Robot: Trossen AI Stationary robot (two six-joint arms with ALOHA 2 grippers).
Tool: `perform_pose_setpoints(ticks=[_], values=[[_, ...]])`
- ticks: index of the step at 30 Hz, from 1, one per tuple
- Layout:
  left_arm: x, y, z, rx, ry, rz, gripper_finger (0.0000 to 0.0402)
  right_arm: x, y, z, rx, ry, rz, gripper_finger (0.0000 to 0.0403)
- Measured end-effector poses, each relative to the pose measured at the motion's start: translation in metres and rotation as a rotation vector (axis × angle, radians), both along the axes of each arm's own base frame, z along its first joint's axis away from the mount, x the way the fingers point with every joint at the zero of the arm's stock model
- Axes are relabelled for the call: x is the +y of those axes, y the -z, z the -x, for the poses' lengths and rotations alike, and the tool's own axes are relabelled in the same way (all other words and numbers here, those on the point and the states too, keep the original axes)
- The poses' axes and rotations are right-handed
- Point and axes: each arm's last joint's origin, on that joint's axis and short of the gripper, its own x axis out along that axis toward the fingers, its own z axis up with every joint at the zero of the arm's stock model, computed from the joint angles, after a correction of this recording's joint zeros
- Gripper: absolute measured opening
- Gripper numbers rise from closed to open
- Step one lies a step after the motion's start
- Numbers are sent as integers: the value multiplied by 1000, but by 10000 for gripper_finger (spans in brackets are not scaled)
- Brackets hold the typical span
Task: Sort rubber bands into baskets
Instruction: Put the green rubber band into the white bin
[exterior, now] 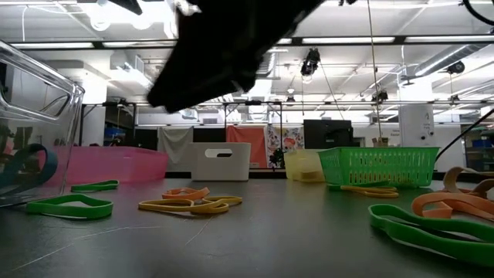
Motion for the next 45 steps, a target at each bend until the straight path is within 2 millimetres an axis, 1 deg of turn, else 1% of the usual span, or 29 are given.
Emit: perform_pose_setpoints(ticks=[5,11,16,19,21,24,27,29,34,35,38,40,42,45], values=[[2,-6,4,-38,-27,47,189,13,14,-20,5,-35,-41,187],[2,-7,5,-47,-36,72,189,22,31,-34,17,-37,-38,220],[1,-7,5,-51,-43,81,189,25,47,-42,36,-37,-30,245],[1,-7,5,-53,-48,88,189,25,60,-44,61,-35,-21,248],[1,-6,5,-54,-53,93,189,26,66,-44,71,-29,-23,243],[1,-6,5,-56,-58,98,189,26,70,-45,78,-22,-28,224],[1,-6,5,-57,-61,101,189,26,72,-44,89,-21,-26,187],[1,-6,5,-57,-61,101,189,26,73,-43,97,-23,-24,151],[1,-6,5,-59,-61,102,189,26,76,-43,120,-60,-36,35],[1,-6,5,-60,-61,102,189,26,76,-43,122,-68,-32,23],[1,-6,4,-63,-61,104,189,26,76,-43,126,-83,-17,12],[1,-6,4,-63,-62,102,189,26,72,-43,123,-101,2,10],[1,-6,4,-64,-63,100,189,25,66,-41,134,-125,27,9],[1,-6,4,-64,-64,99,189,22,48,-35,157,-148,62,9]])
